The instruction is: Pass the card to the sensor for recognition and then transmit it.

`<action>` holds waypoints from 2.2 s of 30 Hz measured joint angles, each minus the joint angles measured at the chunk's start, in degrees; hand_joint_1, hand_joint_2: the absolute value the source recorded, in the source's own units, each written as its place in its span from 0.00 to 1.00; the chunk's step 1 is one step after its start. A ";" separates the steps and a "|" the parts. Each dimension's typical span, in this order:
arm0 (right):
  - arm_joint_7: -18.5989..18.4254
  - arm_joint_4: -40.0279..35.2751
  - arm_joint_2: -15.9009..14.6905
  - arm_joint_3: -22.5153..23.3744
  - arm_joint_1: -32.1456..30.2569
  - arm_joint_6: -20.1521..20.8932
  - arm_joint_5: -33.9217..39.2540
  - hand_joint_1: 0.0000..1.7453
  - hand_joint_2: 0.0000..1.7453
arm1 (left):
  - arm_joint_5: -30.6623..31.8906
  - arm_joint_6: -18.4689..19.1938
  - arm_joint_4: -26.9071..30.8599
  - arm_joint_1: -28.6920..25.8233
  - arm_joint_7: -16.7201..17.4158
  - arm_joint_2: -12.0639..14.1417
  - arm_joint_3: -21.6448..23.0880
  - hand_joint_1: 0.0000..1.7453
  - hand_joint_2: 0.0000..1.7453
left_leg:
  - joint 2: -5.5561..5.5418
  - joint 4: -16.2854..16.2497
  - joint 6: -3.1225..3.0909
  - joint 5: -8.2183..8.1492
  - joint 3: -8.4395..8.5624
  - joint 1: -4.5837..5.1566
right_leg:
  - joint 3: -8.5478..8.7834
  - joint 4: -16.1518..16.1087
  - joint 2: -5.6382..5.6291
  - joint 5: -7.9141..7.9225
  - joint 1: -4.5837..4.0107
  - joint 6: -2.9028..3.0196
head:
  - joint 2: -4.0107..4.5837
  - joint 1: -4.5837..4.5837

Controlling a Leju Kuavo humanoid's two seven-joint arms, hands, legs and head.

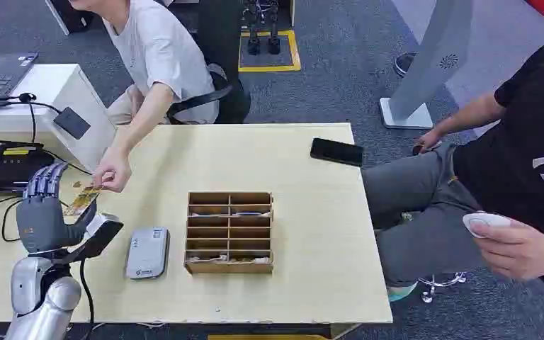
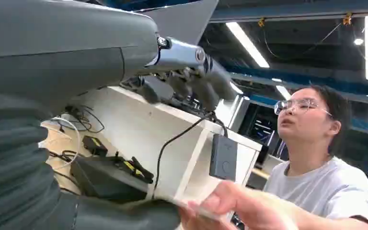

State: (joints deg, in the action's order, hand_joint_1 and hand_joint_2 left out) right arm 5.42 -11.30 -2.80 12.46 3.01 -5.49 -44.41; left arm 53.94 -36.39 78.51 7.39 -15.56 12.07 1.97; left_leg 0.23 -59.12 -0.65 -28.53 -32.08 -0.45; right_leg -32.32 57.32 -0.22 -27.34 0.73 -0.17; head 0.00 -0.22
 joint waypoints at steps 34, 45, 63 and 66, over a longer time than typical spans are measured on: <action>1.07 0.00 0.00 3.32 -0.88 -0.87 -1.90 0.00 1.00 | -34.94 33.17 2.19 -0.42 4.43 -0.61 0.02 1.00 1.00 | 0.01 -0.01 0.00 0.00 0.01 0.00 | 0.01 0.00 0.00 0.00 0.00 0.00 | 0.00 -0.02; 1.01 0.02 0.00 5.13 -1.44 -0.85 -2.45 0.00 1.00 | -39.43 40.68 3.50 -4.23 10.29 0.72 0.18 1.00 1.00 | 0.03 0.00 0.00 -0.01 0.01 0.00 | -0.01 0.00 -0.01 0.00 0.00 0.00 | 0.00 0.02; 0.79 0.02 0.00 5.81 -1.43 -0.52 -4.22 0.00 1.00 | -33.90 40.54 3.93 -6.24 13.84 0.70 4.46 1.00 1.00 | 0.01 -0.01 0.00 0.00 0.01 0.00 | 0.00 0.00 0.00 0.00 0.00 0.00 | 0.00 -0.02; 0.79 0.02 0.00 5.84 -1.42 -0.52 -4.28 0.00 1.00 | -33.75 40.52 3.89 -6.23 14.34 0.11 5.01 1.00 1.00 | 0.01 -0.01 0.00 0.00 0.02 0.00 | 0.00 -0.01 0.00 0.00 0.00 0.00 | 0.00 0.00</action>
State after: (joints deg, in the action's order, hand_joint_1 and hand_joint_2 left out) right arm 6.21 -11.28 -2.80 18.29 1.60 -6.01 -48.70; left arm 20.20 4.13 82.40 1.16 -1.22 12.17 6.97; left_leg 0.24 -59.13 -0.65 -28.53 -32.06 -0.45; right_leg -32.32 57.31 -0.23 -27.34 0.73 -0.18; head 0.00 -0.22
